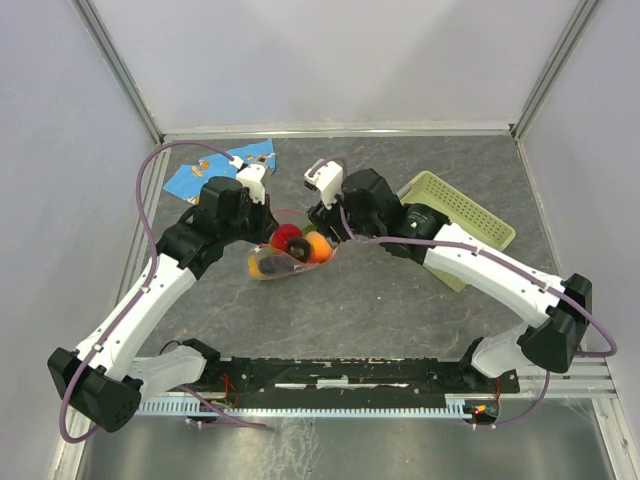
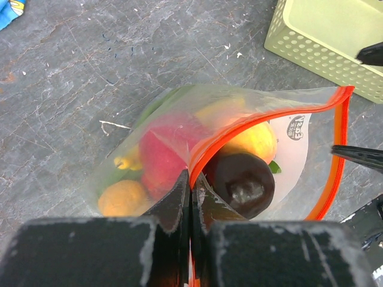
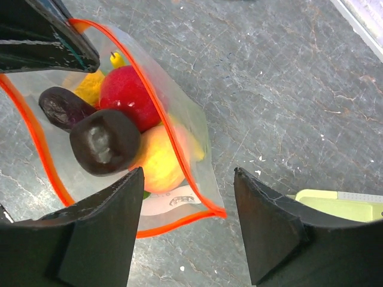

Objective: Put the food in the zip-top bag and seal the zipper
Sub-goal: Zip the zipper food storage bag at the center of the board.

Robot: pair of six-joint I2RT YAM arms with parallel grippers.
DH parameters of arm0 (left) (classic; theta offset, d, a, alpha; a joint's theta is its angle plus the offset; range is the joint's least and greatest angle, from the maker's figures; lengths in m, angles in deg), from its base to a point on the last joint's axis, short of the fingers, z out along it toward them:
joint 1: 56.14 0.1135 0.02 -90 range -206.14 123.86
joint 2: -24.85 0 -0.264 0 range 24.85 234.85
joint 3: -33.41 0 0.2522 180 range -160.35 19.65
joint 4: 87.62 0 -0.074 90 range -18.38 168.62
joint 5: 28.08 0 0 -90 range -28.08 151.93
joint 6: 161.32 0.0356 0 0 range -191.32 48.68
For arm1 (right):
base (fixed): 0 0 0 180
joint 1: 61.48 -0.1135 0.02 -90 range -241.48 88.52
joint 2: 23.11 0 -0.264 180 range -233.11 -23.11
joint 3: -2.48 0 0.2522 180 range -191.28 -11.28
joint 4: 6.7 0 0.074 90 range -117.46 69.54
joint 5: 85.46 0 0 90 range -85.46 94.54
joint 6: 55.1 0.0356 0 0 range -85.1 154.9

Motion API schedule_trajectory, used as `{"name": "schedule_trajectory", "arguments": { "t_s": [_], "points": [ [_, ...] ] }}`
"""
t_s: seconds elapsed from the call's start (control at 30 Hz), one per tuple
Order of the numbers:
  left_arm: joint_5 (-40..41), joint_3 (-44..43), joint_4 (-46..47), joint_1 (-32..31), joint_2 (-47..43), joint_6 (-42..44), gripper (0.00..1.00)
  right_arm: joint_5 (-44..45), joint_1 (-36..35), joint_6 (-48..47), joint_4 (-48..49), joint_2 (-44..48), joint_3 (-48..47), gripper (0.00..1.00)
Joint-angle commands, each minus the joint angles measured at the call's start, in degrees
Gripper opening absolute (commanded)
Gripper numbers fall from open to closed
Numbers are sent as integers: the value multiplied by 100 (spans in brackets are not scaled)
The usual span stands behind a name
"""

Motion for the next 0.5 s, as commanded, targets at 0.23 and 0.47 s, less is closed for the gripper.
{"name": "schedule_trajectory", "arguments": {
  "t_s": [0.23, 0.47],
  "points": [
    [-233, 4, 296, 20, -159, 208, 3, -54, 90, -437, 329, -647, -37, 52],
    [-301, 69, 361, 28, -267, 215, 3, 263, 173, -330, 130, -234, 10, 4]
  ]
}}
